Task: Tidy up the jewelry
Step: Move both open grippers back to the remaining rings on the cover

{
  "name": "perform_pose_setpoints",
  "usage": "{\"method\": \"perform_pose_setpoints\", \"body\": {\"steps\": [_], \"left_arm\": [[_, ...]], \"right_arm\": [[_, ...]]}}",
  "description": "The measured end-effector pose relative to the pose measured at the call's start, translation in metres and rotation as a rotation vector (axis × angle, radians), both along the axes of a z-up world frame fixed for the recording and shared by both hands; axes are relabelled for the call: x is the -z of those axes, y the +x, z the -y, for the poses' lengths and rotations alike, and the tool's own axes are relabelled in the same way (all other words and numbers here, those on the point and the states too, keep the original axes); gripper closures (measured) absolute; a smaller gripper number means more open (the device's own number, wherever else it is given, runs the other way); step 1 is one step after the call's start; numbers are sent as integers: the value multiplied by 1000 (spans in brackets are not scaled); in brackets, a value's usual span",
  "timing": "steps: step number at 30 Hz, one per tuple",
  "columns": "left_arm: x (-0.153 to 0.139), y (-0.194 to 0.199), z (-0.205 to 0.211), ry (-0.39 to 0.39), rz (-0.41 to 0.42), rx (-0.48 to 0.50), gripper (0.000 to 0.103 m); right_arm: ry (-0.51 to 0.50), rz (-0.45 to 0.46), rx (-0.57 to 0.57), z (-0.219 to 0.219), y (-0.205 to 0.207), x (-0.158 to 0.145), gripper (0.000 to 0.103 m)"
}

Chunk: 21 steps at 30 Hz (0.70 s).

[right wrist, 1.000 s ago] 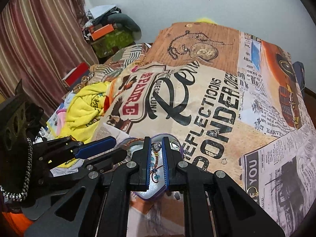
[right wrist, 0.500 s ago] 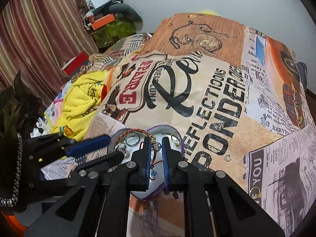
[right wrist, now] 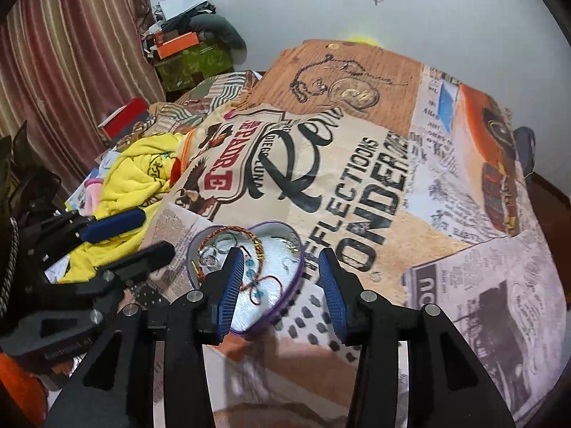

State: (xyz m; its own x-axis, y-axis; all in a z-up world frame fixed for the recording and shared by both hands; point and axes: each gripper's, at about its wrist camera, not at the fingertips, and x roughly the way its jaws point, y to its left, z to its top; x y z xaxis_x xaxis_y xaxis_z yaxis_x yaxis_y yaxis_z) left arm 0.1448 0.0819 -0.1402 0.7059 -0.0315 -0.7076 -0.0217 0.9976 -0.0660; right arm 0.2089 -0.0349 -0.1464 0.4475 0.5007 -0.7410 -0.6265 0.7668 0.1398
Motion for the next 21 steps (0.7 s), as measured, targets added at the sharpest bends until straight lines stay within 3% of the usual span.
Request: {"method": "perform_pose_setpoints", "body": {"steps": [14, 21], "left_arm": [[-15, 11, 45, 5, 14, 52, 47], [-6, 25, 77, -7, -4, 111, 46]], "right_arm": [[-13, 47, 86, 59, -6, -5, 63], [-31, -12, 167, 104, 7, 17, 63]]}}
